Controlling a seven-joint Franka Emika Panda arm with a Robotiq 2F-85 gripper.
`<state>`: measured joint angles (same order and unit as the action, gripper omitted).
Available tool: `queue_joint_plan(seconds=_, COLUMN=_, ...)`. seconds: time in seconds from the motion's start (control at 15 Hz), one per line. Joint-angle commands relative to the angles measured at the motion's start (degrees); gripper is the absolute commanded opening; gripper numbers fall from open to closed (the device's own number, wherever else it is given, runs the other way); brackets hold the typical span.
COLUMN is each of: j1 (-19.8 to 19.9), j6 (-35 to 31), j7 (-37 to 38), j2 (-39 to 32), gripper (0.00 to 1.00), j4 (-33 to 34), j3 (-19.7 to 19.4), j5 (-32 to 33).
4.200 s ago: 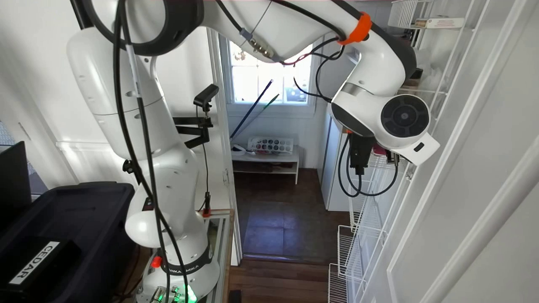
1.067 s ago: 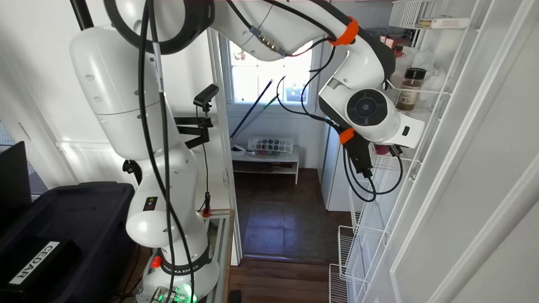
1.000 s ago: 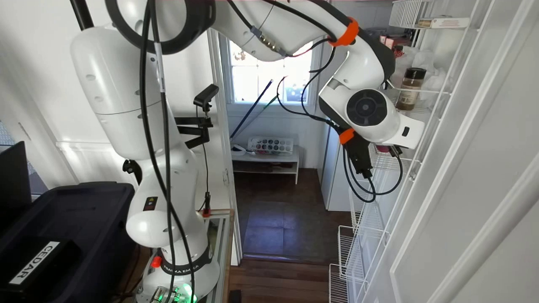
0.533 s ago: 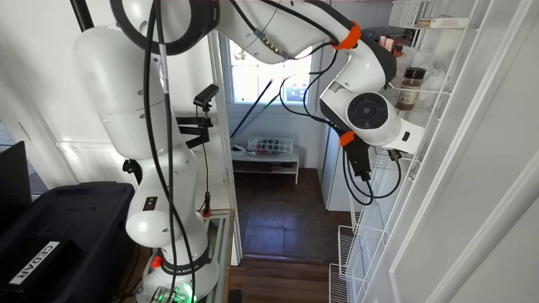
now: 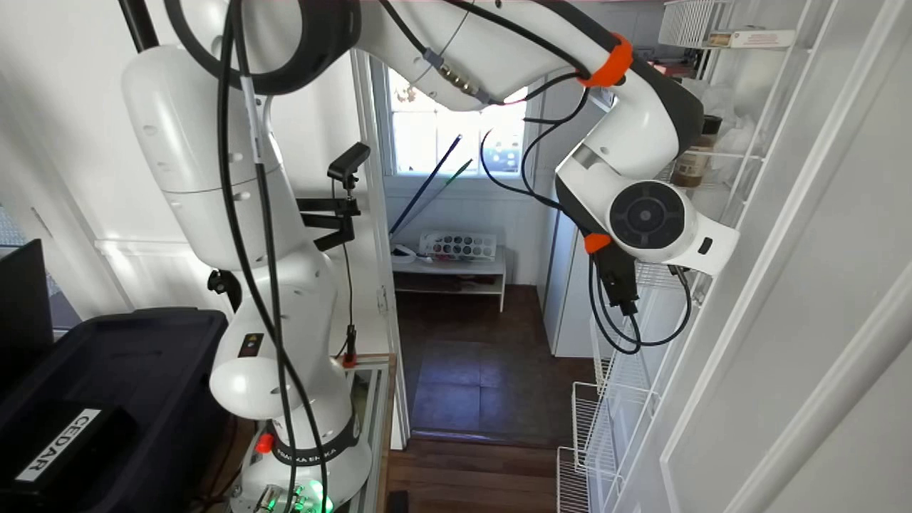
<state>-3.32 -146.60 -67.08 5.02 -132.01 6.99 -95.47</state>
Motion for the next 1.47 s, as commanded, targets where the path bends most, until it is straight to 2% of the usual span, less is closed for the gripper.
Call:
queue_joint_plan(seconds=0.0, j1=0.73, j6=7.2, j7=-4.68, j2=2.59, gripper=0.01, j4=-2.37, j3=-2.33, j5=-3.14)
queue_joint_plan(seconds=0.6, j1=3.85, j6=25.7, j7=-7.7, j2=5.53, gripper=0.01, j4=-7.27, j3=-7.16, j5=3.99)
queue_joint_plan(seconds=1.2, j1=8.45, j6=33.25, j7=-8.27, j2=12.05, gripper=0.01, j4=-11.27, j3=-11.15, j5=23.31)
queue_joint_plan(seconds=1.4, j1=9.56, j6=31.88, j7=-6.42, j2=12.36, gripper=0.01, j4=-11.87, j3=-11.26, j5=31.44)
